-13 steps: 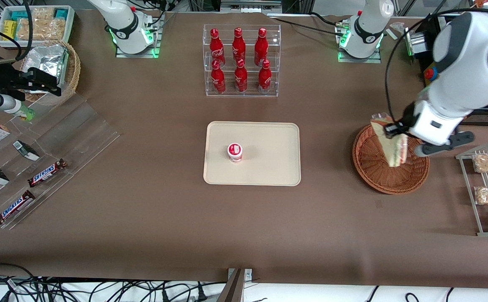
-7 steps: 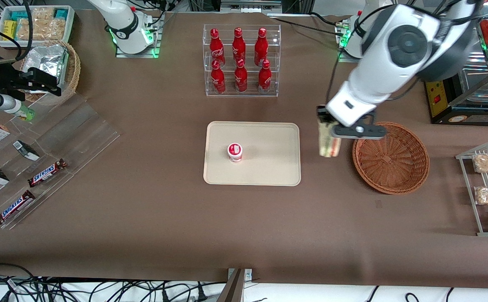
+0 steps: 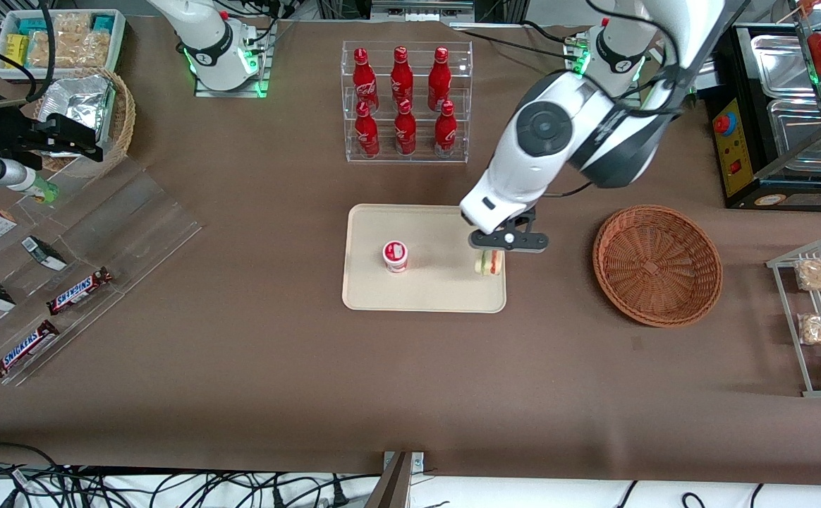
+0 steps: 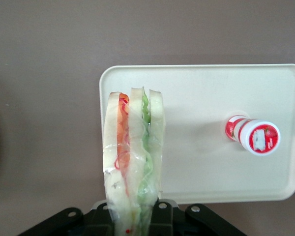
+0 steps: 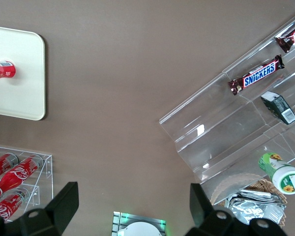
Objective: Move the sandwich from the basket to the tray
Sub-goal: 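Carry the sandwich over the cream tray beside the yogurt cup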
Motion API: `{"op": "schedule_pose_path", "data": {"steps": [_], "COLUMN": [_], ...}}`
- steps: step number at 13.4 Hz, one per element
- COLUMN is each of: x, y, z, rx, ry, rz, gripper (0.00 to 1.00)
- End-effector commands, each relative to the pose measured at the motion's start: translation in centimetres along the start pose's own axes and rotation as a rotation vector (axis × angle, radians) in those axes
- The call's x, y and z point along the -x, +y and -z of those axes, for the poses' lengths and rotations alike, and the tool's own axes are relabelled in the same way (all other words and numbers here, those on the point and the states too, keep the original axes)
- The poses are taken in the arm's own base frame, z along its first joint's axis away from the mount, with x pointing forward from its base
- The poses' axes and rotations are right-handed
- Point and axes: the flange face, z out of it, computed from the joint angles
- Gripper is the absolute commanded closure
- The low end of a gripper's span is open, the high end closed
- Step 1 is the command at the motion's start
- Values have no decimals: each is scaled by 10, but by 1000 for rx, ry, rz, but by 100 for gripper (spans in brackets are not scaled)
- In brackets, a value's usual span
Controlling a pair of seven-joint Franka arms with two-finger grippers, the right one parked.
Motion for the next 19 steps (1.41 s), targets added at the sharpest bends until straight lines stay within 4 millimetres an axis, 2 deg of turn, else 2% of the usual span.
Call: {"op": "schedule_pose_path", "data": {"steps": [1,4,6,9,13,16,18,19], "x": [3,13,14,14,15,16,15,16], "y": [24,39,39,38,39,38,37,37], "z": [-42,-89,-113,-131,-140,-148,-151,-153], "rx": [-22,-70,-96,-120,-120,-122,-120,-121], "ry": [42,60,57,60,54,43,38,34], "rz": [20,1,-13,-39,-45,-44,-38,-25], "gripper": [100,100,100,100,99,90,76,63]}}
